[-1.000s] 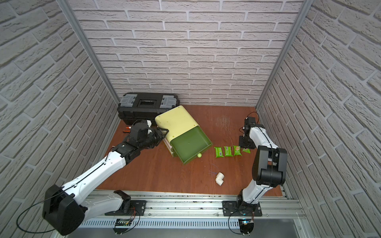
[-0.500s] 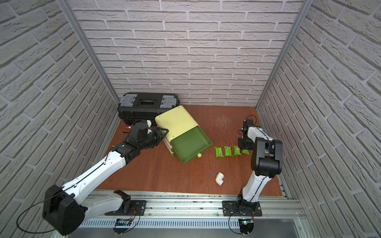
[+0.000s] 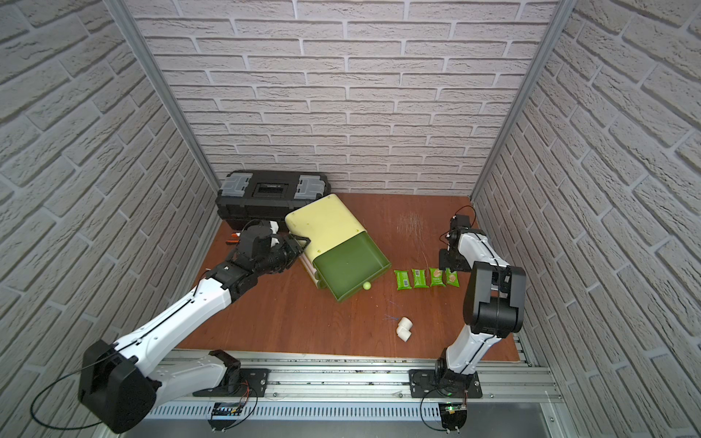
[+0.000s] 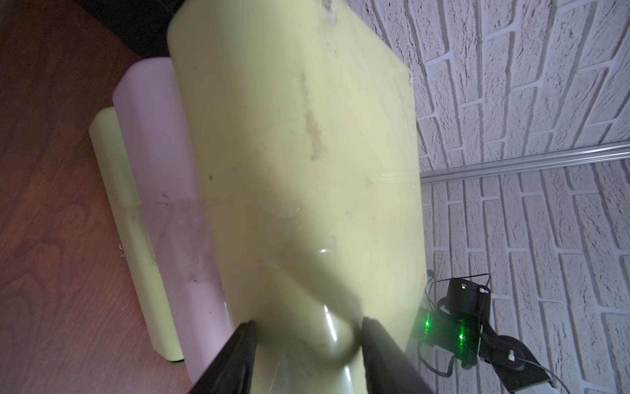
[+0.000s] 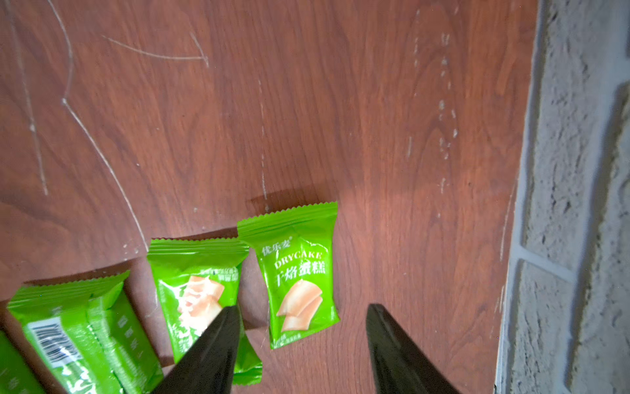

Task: Take the cookies out of the drawer
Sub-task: Place the cookie at the center of the board.

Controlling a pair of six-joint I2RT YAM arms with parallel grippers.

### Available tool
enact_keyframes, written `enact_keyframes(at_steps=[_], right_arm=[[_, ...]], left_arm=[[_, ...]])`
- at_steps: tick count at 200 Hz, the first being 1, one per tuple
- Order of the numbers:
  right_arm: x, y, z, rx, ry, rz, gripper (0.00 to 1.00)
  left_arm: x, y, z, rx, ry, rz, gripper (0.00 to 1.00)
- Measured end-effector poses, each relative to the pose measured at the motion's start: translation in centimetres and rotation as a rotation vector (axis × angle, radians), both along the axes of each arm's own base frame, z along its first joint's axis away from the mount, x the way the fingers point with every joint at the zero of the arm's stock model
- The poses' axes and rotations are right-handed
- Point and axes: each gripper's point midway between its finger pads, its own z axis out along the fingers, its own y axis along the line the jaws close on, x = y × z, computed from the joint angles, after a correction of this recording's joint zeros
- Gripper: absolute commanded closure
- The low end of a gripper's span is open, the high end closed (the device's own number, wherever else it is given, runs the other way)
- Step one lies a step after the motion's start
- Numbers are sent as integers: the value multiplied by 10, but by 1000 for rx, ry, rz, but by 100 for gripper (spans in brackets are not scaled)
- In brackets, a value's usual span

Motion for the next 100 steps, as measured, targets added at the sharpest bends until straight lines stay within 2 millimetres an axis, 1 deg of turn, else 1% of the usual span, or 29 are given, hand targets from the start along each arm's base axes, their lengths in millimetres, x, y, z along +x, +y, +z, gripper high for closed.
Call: enact_keyframes(at_steps=[20, 31, 40, 51, 58, 66, 77, 93, 100], right_arm=[[1, 2, 1, 0, -3, 5, 33], [2, 5, 5, -1, -13, 10, 33], [2, 10, 12, 2, -33, 17, 33], [5, 22, 28, 7, -79, 34, 34], [7, 32, 42, 9, -119, 55, 34], [10, 48, 60, 16, -176, 85, 34], [13, 75, 87, 37, -268, 138, 35], [9, 115, 121, 99, -383, 218, 36], [5, 129, 133, 125, -419, 245, 36]], left_arm=[[0, 0, 0, 0, 0, -1, 46], [0, 0, 0, 1, 0, 0, 46], [0, 0, 0, 1, 0, 0, 46], [0, 0, 0, 1, -1, -1, 46], [0, 0, 0, 1, 0, 0, 46], [0, 0, 0, 1, -1, -1, 46], [0, 0, 0, 1, -1, 0, 46], [0, 0, 0, 1, 0, 0, 46], [0, 0, 0, 1, -1, 0, 46]])
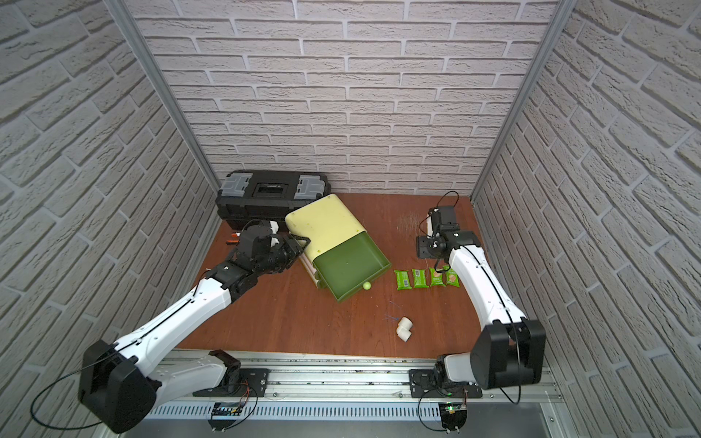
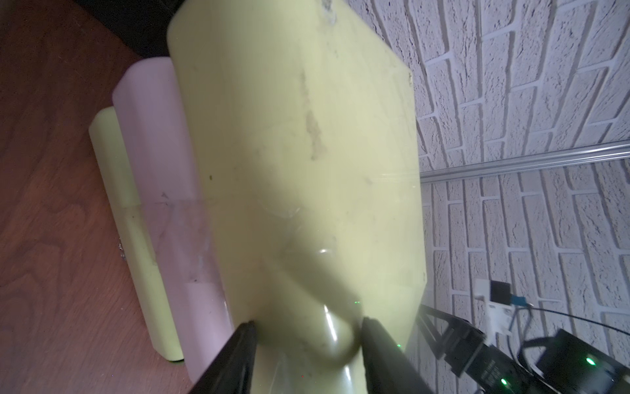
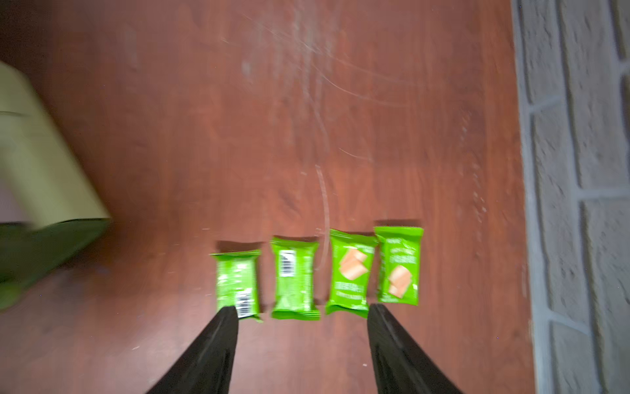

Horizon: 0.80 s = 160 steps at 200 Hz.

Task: Take the cookies out of the drawer
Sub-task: Place the cookie at the center of the board, then close the drawer of the storage box.

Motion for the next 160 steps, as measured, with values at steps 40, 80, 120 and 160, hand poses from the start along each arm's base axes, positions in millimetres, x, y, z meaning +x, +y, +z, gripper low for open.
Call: enact_keyframes(at_steps=[40, 80, 120, 160], right_arm=[[-30, 40, 37, 75, -86, 84, 36], [-73, 81, 46, 125, -69, 198, 37], [-116, 105, 47, 111, -48, 340, 39], [-148, 119, 42, 98, -80, 502, 42]], left_arm=[[0, 0, 0, 1, -1, -1, 46], [0, 0, 0, 1, -1, -1, 46], [0, 0, 0, 2, 0, -1, 46], [0, 0, 0, 2, -1, 0, 46]])
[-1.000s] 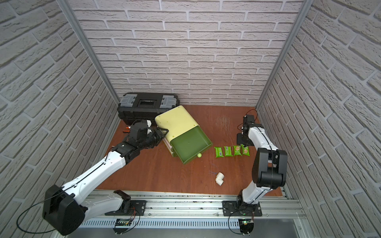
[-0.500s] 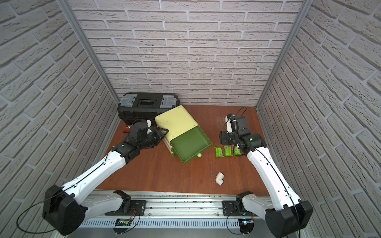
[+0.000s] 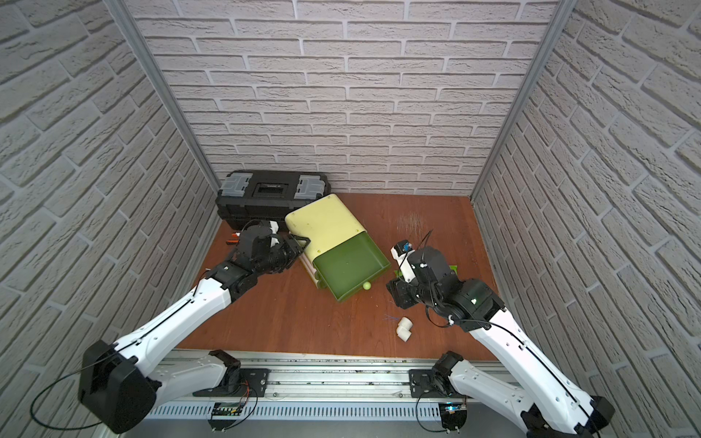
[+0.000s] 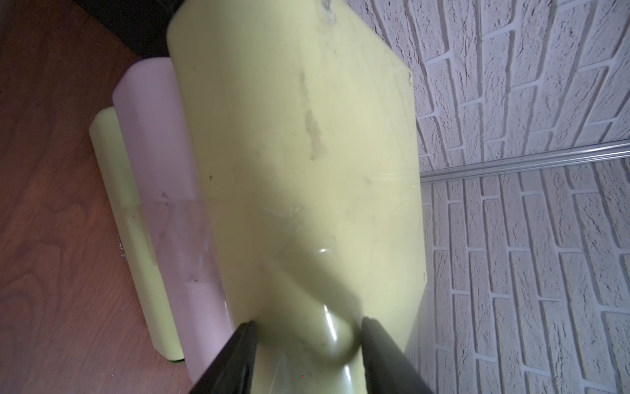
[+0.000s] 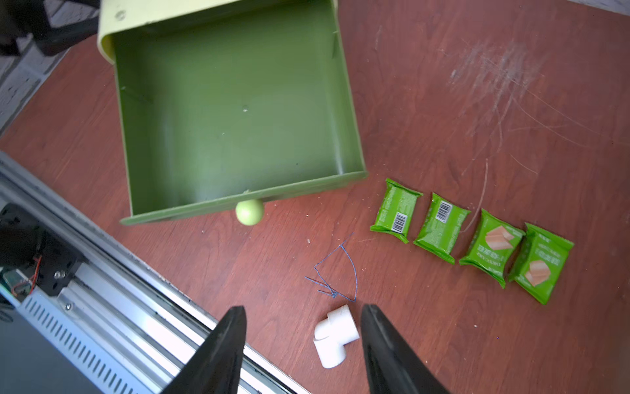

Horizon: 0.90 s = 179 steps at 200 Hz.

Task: Take the cookies out of the drawer
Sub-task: Close the drawer of the storage box.

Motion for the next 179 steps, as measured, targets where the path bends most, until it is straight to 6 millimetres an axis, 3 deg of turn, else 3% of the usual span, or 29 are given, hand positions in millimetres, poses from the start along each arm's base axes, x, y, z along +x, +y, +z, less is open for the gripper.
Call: enact_keyframes(at_steps=[29, 62, 133, 179], right_arm=[[-16, 15, -25, -20, -4, 146, 40], [-16, 27, -54, -32, -18, 217, 39], [18, 53, -86, 28, -145, 210, 40], [41, 70, -81, 70, -226, 193, 45]], left_arm=[[0, 0, 0, 0, -1, 1, 46], [-2, 2, 1, 2, 1, 2, 46], [-3, 4, 1, 3, 4, 7, 46], [-3, 4, 1, 3, 4, 7, 46]])
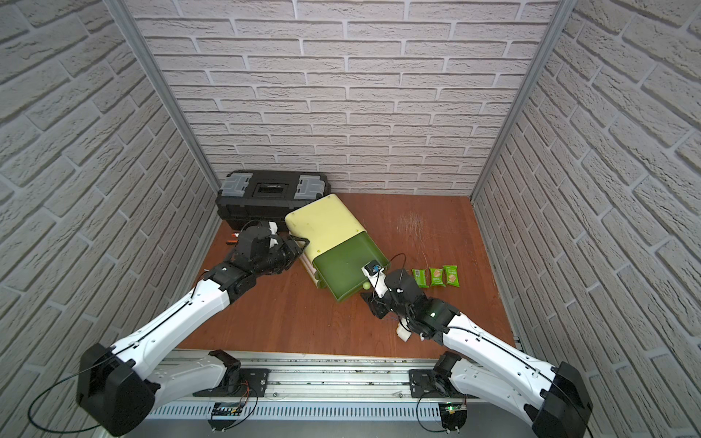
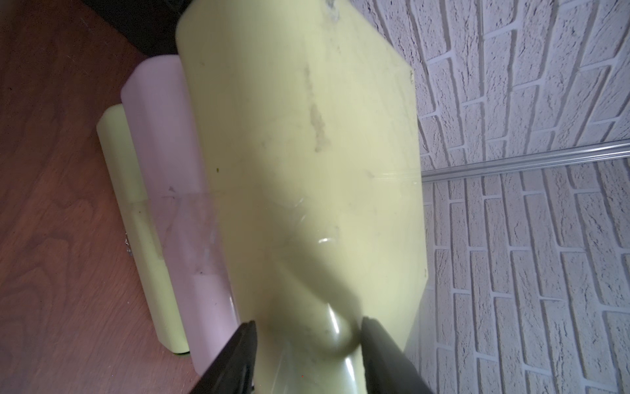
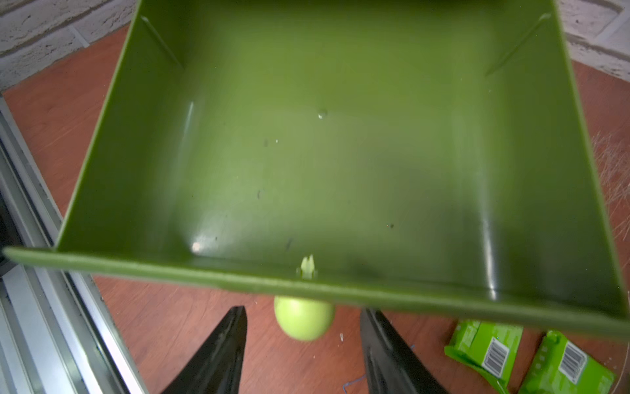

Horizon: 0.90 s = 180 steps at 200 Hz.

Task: Take the cookies out of the drawer
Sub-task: Close the drawer of the storage box.

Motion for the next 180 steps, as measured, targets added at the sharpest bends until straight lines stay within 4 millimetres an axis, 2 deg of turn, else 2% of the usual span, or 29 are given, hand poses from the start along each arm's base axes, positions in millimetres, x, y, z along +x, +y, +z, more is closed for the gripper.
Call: enact_keyframes(at_steps=[55, 92, 127, 180], right_arm=[[9, 5, 2, 20, -20, -16, 54], [17, 15, 14, 51, -55, -12, 57], [33, 30, 27, 83, -93, -14, 58], [66, 56, 23, 93, -106, -38, 60]], left_arm=[[0, 0, 0, -1, -2, 0, 46], [0, 0, 0, -1, -1, 0, 46], [0, 0, 0, -1, -1, 0, 46], [0, 0, 0, 0, 0, 0, 46]])
